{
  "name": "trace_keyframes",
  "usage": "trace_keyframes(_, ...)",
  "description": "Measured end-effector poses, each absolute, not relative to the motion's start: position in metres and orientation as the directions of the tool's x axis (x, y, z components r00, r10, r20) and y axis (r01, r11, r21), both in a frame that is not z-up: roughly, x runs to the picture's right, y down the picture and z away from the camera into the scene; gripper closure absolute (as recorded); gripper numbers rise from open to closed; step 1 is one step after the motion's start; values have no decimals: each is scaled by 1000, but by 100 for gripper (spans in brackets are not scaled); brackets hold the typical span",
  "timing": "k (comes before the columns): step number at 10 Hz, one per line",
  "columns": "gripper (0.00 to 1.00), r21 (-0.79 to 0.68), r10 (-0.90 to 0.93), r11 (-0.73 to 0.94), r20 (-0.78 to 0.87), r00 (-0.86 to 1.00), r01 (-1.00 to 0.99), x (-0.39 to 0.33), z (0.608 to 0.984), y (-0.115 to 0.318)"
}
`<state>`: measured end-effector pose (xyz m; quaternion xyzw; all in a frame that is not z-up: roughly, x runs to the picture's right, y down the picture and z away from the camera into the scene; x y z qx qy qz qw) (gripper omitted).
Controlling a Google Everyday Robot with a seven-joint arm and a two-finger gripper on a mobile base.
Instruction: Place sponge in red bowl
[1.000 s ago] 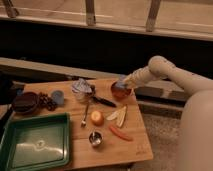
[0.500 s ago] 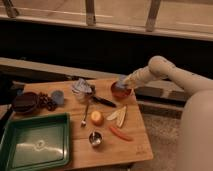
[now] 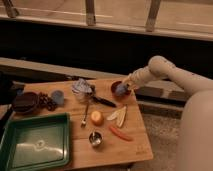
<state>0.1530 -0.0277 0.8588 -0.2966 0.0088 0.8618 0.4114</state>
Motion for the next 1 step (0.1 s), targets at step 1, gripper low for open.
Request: trace_keyframes(1,20,-229,704,-661,-518,-486,-714,153,859,-28)
